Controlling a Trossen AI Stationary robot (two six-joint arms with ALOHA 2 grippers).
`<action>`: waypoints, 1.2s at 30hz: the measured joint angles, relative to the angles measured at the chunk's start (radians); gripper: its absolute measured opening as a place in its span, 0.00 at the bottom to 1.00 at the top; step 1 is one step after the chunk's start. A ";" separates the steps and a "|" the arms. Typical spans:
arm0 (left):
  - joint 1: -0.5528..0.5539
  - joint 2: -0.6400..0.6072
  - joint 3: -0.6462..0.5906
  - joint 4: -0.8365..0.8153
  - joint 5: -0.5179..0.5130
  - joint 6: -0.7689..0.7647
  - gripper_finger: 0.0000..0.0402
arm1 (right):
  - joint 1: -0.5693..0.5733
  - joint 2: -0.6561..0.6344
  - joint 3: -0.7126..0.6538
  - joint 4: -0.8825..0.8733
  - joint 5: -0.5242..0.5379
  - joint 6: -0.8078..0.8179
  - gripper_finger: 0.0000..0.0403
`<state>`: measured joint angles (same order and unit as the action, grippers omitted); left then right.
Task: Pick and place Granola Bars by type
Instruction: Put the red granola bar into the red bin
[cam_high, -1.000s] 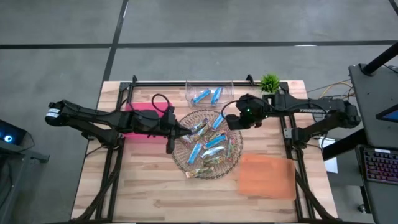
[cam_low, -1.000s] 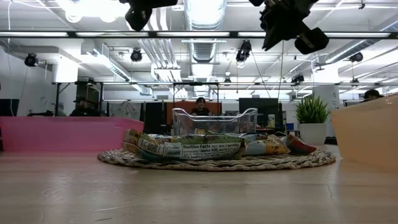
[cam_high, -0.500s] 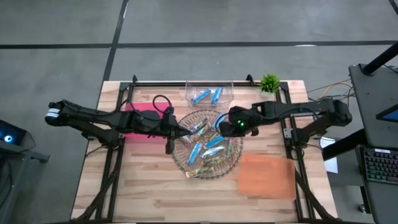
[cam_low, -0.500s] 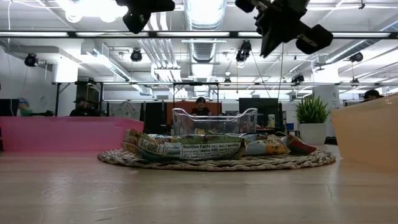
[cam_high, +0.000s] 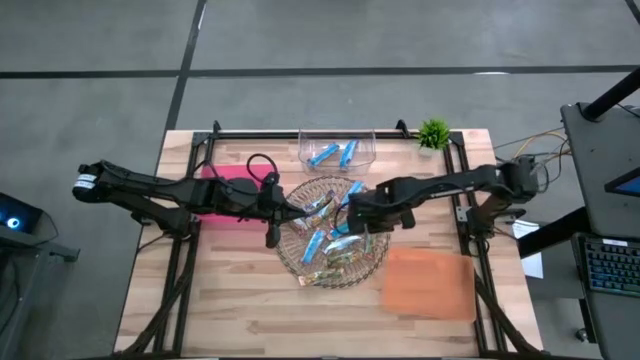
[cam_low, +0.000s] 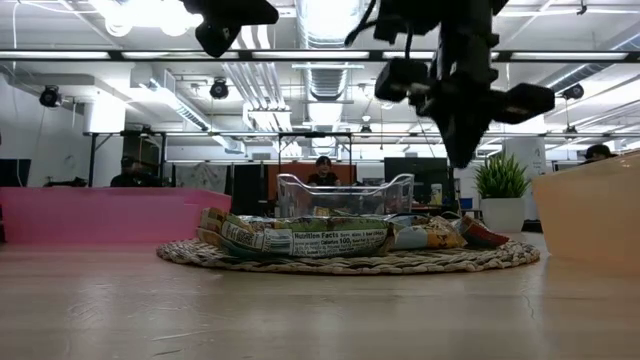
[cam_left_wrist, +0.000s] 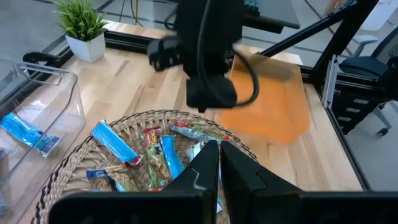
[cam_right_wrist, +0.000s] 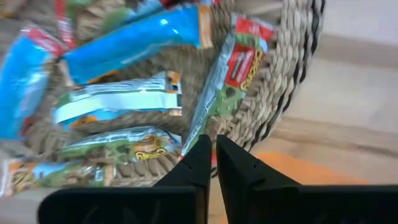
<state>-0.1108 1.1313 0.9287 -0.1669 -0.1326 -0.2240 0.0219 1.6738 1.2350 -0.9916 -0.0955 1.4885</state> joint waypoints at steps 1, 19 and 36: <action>0.000 0.000 0.000 0.000 0.000 -0.005 0.00 | 0.000 0.011 0.000 0.000 -0.007 0.014 0.07; 0.000 0.000 0.000 -0.002 0.000 -0.015 0.00 | -0.017 0.043 -0.012 0.002 0.127 0.136 0.48; 0.000 0.000 0.000 -0.002 0.000 -0.015 0.00 | -0.020 0.043 -0.112 0.128 0.166 0.168 0.56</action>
<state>-0.1108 1.1313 0.9287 -0.1689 -0.1325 -0.2394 0.0017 1.7164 1.1230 -0.8641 0.0705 1.6566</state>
